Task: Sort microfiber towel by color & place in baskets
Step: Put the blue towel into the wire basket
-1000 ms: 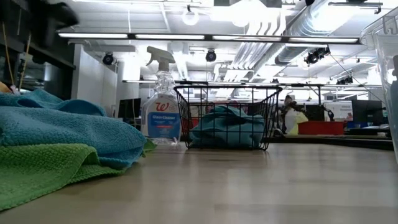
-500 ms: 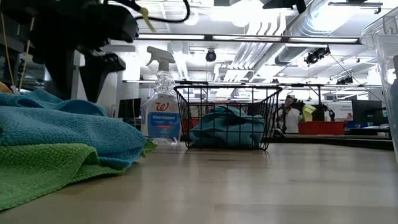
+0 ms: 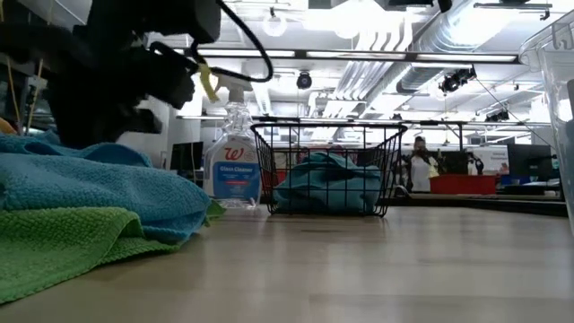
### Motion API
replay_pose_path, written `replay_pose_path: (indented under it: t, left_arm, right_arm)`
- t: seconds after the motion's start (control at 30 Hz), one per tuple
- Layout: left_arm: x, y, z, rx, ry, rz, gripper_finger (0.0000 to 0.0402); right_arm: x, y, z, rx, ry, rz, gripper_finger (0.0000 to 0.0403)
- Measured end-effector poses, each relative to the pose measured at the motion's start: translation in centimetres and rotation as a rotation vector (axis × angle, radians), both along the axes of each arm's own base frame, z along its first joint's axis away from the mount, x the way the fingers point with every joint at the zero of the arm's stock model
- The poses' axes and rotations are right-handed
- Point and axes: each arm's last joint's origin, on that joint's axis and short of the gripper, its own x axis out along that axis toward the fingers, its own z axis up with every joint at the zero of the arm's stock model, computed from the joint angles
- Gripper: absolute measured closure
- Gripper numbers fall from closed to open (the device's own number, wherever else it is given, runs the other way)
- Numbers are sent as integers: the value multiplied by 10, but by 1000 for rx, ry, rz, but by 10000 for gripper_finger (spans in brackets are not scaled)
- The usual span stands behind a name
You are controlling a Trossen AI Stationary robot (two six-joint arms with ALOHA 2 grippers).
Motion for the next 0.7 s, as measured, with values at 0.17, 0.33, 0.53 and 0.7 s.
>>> replay_pose_path:
  t: [0.17,0.33,0.53,0.7]
  left_arm:
    - [-2,5,46,-45,-64,83,398]
    - [-6,22,145,-102,-397,86,401]
    - [-12,52,252,36,-826,82,401]
    - [1,74,312,268,-1211,-21,401]
  right_arm:
    - [-9,3,5,-22,-23,10,139]
    - [-13,6,8,-14,-50,87,139]
    - [-11,7,8,32,-81,115,139]
    - [-11,6,15,-1,-147,76,139]
